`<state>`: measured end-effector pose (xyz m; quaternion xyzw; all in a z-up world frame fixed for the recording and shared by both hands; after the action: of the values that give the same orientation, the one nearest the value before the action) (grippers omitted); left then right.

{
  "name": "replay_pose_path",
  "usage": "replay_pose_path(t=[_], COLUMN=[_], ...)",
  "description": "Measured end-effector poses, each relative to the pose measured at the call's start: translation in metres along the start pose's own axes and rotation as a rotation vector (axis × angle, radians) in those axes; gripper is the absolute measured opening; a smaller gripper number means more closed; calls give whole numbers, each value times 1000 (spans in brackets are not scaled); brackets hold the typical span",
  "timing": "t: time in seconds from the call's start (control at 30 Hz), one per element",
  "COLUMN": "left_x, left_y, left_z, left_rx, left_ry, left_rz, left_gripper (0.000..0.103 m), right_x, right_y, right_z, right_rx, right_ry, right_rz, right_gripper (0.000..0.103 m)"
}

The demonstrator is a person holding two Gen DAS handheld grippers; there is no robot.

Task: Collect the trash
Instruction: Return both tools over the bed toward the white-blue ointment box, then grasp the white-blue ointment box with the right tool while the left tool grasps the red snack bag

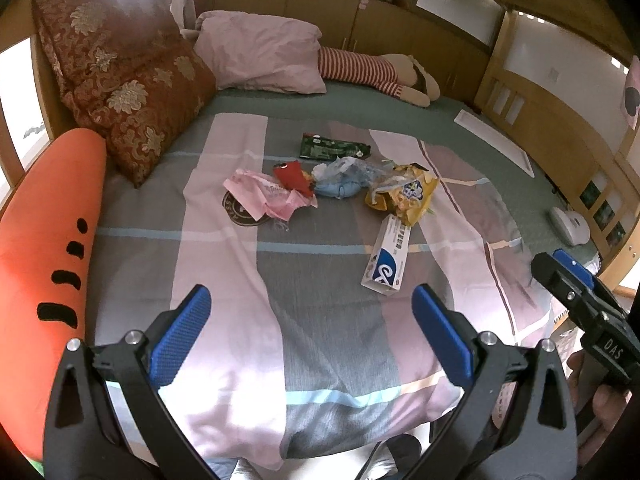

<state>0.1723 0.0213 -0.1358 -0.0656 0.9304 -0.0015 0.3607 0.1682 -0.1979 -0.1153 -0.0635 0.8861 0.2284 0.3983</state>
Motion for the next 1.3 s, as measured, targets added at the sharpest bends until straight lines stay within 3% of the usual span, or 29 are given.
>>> replay_pose_path(t=[0.27,0.4,0.6,0.87,0.93,0.97,1.0,1.1,1.3], left_x=[-2,-5,-9,-10,-11,-10,-10,-12,-31], left_y=[3,9,16,27,27,28,28,28,12], left_z=[-1,-2,-7,-2,1,2,3,6,24], left_rx=[-3,-5,-5,-22,-30,-33,-37,-50,-63], left_ry=[-11,-23,-44,-40,-32,-28,-27,-23,-5], left_rz=[-15,-41,-67,-95,-90,-87,-86,-84,1], left_gripper=[100,100,100,100,100,100,100,100,100], right_x=[3,3,7,26,32,33,34,31,2], right_y=[-1,2,-15,-10,-15,-18,-19,-22,-19], right_z=[7,34,118,218,234,238,240,228,145], right_rx=[4,47,164,287,309,298,290,204,-101], right_ry=[16,68,146,299,344,357,379,398,329], right_rz=[7,18,170,149,148,147,133,156,297], right_gripper=[96,96,96,96,85,57,47,46,46])
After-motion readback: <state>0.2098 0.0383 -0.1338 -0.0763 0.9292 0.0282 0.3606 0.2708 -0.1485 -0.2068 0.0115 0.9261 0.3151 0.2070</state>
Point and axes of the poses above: each gripper's, at about its wrist camera, not at the fingertips, and z roughly the way its jaws point, y to its left, x to its underside, the point moved 1 cm from there along z, roughly the way its jaws point, and after that the axes turned 9 degrees about -x, right-handed, at the moved point
